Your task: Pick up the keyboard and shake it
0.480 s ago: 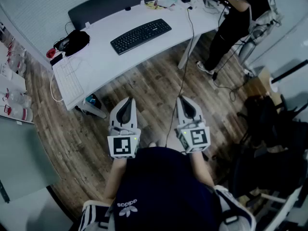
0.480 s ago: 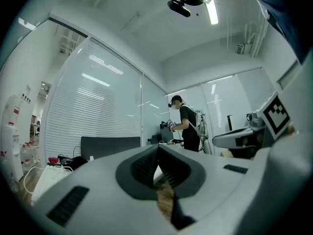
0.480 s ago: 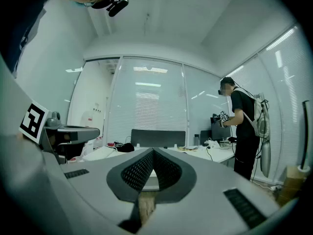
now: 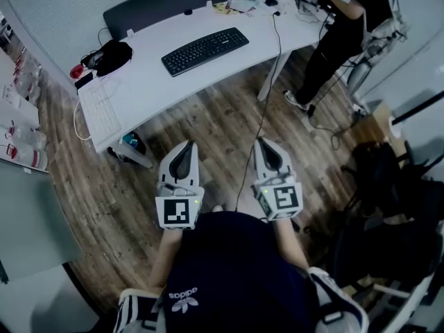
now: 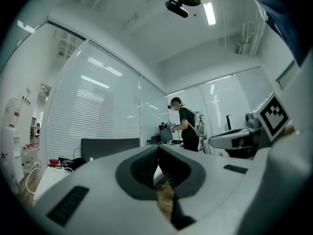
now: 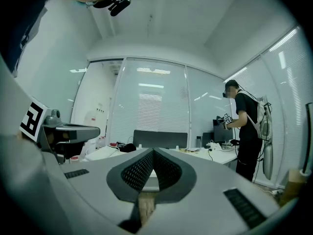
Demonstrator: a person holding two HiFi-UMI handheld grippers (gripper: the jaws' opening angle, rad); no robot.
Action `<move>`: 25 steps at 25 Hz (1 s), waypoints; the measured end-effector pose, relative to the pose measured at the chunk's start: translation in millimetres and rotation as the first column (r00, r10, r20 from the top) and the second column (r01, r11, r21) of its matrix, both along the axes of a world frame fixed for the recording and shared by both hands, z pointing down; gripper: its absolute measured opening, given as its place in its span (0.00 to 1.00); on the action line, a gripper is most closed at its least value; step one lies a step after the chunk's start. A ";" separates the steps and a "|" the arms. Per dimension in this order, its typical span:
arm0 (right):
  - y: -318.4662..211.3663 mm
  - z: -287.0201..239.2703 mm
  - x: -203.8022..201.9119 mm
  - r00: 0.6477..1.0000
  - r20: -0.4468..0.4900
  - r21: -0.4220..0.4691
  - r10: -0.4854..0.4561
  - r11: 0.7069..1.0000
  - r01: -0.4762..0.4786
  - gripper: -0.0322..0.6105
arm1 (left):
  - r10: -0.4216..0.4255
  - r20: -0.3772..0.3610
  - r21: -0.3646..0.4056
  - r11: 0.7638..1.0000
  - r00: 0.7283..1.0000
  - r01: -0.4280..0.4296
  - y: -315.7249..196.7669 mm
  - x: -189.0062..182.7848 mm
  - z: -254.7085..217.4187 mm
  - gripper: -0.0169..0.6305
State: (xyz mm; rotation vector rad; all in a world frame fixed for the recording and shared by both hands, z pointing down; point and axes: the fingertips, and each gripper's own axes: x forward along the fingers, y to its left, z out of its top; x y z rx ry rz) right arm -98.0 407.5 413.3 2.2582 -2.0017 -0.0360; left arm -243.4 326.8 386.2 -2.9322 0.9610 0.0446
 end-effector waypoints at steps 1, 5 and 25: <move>0.5 -0.2 -0.5 1.000 0.002 0.000 0.000 1.000 0.000 0.05 | 0.000 -0.001 -0.002 1.000 1.000 0.000 0.6 -0.3 -1.0 0.03; 3.4 -1.0 -1.4 1.000 0.002 0.003 -0.001 1.000 0.001 0.05 | 0.009 0.000 0.018 1.000 1.000 -0.009 3.0 0.1 -5.5 0.03; -65.1 -8.9 5.0 0.999 0.032 0.039 -0.011 0.999 0.009 0.06 | 0.075 0.029 0.036 0.996 0.997 -0.076 -91.6 21.6 -19.6 0.03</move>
